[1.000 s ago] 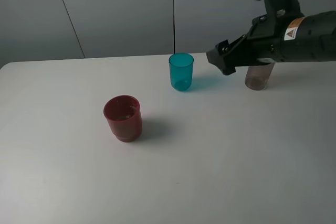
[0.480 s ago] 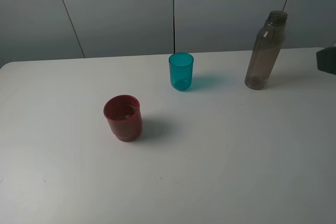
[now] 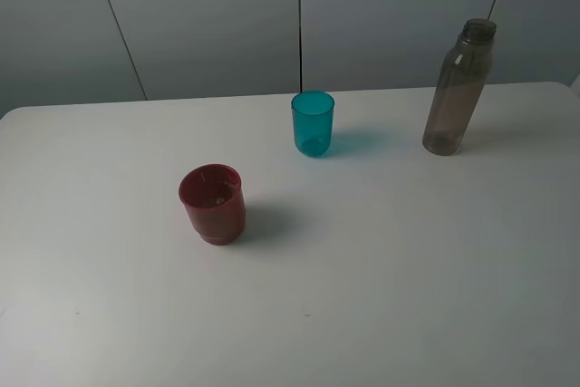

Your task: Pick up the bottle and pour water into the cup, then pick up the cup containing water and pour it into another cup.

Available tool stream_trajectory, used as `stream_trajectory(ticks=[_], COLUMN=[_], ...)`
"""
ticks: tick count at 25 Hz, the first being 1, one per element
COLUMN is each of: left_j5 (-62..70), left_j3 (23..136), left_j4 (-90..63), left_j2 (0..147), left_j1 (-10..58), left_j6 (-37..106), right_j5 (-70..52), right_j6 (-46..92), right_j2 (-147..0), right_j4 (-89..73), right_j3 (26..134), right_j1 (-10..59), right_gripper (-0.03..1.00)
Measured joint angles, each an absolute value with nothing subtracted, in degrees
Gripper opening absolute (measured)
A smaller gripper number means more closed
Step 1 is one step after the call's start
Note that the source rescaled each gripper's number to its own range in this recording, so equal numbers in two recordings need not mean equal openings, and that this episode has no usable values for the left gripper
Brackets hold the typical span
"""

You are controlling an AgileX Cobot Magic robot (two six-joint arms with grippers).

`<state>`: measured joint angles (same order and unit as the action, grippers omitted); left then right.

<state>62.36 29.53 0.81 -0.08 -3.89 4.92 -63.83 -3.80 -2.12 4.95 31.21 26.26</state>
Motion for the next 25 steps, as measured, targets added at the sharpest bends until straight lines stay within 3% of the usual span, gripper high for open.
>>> stream_trajectory(ticks=[15,25], left_j5=[62.4,62.4], left_j3=[29.5,29.5], left_j4=[0.8,0.8], left_j2=[-0.1,-0.1], left_j1=[-3.9,-3.9], left_j6=[5.1,5.1], right_j5=[-62.9,-62.9], right_j6=[-5.4,-5.2], right_j2=[0.1,0.1], right_j4=[3.8,3.7], right_j3=[29.4,29.4], right_j1=[25.2,4.9], right_gripper=[1.0,1.0])
